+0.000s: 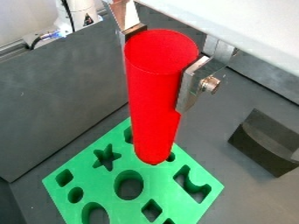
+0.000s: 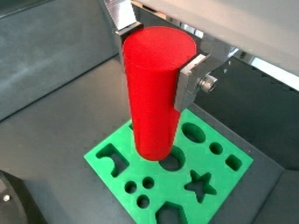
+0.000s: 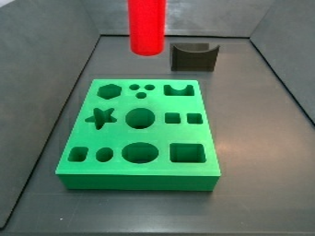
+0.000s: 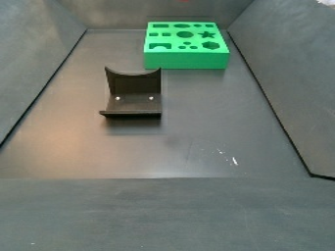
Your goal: Insert the round object.
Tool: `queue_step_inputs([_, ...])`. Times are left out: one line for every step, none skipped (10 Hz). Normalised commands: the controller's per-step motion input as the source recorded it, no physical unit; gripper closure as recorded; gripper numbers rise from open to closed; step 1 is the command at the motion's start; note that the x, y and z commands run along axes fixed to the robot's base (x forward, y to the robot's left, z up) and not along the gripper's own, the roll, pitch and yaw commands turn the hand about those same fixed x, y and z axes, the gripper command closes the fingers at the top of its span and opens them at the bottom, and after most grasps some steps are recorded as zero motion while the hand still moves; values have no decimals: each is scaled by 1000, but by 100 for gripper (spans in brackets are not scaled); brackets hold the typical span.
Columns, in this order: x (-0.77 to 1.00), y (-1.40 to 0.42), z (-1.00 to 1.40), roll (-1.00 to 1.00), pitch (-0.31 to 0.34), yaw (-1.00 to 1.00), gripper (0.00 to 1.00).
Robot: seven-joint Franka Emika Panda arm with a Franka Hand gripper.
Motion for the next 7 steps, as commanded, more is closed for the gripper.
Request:
queue_step_inputs([-200, -129, -966, 46, -124, 0, 100])
queue_step_inputs([-266, -180, -1000, 41, -139, 0, 100])
queue_step_inputs([-91, -180, -931, 6, -133, 0, 100])
queue_step_inputs([0, -186, -786, 23, -90, -26, 100])
queue_step_inputs([203, -197, -629, 54, -34, -74, 100])
queue_step_inputs([220, -203, -606, 61, -20, -57, 100])
queue_step_inputs([129, -177, -566, 64, -19, -40, 100])
